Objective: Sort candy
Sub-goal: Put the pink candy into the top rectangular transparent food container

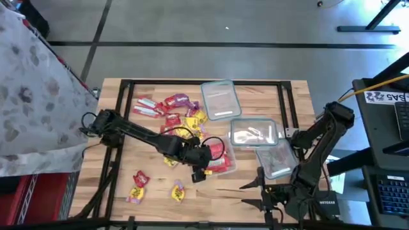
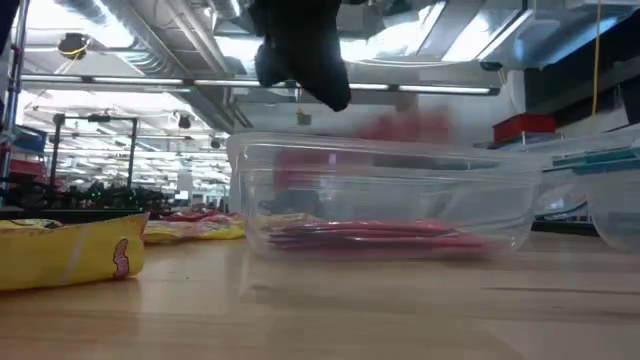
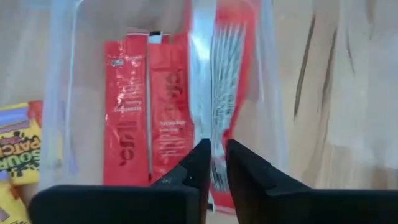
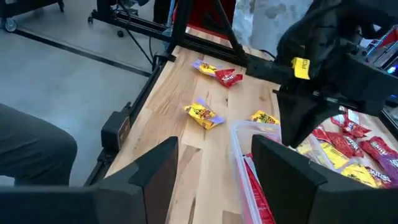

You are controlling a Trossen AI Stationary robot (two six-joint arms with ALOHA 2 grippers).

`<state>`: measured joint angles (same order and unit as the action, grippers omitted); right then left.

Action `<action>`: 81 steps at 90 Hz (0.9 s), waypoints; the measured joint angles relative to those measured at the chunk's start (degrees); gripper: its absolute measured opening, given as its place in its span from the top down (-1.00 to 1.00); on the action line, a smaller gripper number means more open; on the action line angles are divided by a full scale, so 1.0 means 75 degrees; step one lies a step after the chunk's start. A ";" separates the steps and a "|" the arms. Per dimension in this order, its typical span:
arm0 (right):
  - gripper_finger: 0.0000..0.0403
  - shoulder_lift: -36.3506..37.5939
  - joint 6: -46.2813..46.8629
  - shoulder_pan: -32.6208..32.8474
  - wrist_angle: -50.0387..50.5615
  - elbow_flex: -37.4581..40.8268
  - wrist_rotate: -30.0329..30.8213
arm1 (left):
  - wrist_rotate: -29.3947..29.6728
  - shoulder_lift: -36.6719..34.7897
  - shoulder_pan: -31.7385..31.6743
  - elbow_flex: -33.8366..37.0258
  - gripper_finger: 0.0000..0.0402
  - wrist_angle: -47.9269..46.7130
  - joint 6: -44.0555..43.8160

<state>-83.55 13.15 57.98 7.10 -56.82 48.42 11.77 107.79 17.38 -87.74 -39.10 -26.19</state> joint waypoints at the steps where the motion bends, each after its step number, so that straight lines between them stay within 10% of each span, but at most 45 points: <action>1: 0.04 0.0000 0.0000 0.0000 0.0002 0.0000 0.0000 | 0.0000 0.0000 -0.0013 0.0000 0.74 -0.0010 0.0001; 19: 0.04 0.0000 0.0002 0.0003 0.0006 0.0000 -0.0003 | 0.0408 -0.0087 -0.0133 -0.0078 0.62 -0.0461 0.0002; 47: 0.04 0.0000 0.0003 0.0006 0.0042 0.0000 -0.0003 | 0.2386 -0.0131 -0.0518 -0.1711 0.72 -0.5627 -0.0796; 81: 0.04 -0.0003 0.0079 0.0017 0.0071 0.0000 -0.0340 | 0.1588 -0.0206 -0.3308 -0.0213 0.56 -0.6773 0.0574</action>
<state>-83.57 13.74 58.11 7.63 -56.82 45.87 23.68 106.25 -7.43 -89.34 -89.90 -21.88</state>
